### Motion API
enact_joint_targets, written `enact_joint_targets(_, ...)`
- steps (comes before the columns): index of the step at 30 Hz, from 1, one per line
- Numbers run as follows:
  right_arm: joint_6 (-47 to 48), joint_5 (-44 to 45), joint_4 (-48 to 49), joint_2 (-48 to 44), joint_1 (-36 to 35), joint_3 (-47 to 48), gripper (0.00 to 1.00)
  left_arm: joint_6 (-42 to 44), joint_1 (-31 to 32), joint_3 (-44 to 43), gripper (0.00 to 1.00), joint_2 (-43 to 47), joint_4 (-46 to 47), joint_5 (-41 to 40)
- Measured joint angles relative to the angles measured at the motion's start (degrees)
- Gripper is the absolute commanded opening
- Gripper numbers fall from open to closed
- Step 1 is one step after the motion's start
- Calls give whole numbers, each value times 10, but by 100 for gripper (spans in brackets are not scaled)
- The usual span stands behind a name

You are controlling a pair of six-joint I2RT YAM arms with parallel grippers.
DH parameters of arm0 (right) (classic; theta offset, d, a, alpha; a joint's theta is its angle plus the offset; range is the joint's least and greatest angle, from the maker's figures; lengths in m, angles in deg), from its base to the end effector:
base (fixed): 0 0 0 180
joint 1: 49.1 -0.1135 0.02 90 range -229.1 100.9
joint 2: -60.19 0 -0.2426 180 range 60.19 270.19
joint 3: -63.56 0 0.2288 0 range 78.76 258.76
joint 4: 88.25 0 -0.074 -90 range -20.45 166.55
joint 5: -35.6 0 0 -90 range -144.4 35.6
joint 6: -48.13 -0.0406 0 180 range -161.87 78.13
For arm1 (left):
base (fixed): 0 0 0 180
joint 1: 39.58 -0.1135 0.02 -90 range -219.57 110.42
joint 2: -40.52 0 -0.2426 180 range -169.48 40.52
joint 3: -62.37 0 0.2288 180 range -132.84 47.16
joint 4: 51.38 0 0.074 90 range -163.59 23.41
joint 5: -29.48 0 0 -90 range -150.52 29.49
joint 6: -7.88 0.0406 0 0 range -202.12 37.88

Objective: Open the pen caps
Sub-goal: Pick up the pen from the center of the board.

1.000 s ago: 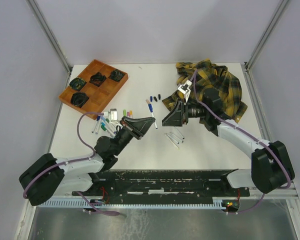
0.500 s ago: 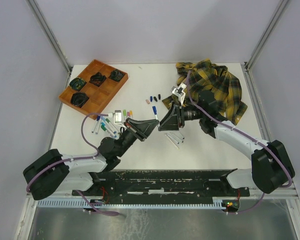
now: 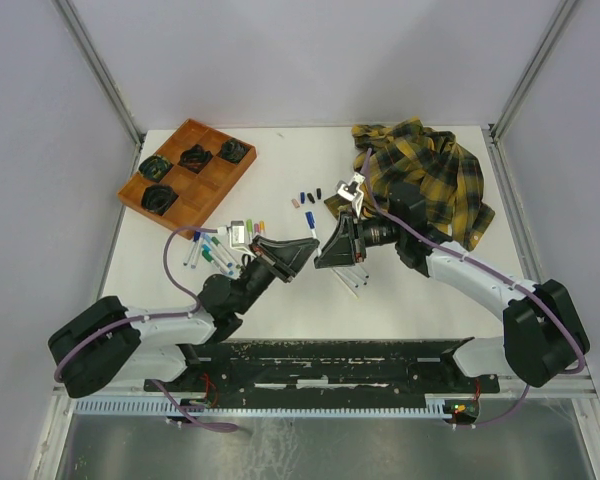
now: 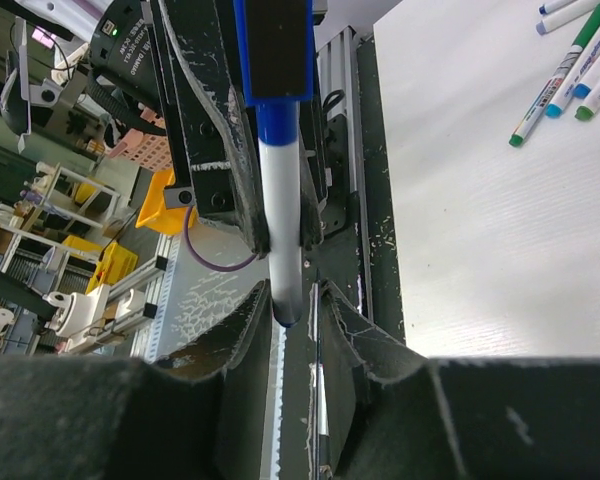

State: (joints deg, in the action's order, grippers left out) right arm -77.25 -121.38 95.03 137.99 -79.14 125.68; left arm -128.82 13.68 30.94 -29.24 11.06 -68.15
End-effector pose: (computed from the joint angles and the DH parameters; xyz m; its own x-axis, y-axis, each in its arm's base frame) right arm 0.2209 0.1709 0.2695 -0.7155 -0.1522 -0.6819 -0.6864 -0.0286 0.7266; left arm 0.1358 -0.1729 0.2459 -0.3577 -0.7267 -0.5865 0.6728 0.2350 -0.7015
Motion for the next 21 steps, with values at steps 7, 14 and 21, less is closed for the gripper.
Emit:
enact_joint_targets(7, 2, 1, -6, 0, 0, 5, 30, 9, 4, -7, 3, -9, -13, 0)
enact_joint_targets(14, 7, 3, -15, 0, 0, 7, 13, 14, 6, -9, 3, -10, -14, 1)
enact_joint_targets(21, 39, 7, -59, 0, 0, 19, 0, 14, 6, -10, 31, -9, -23, 0)
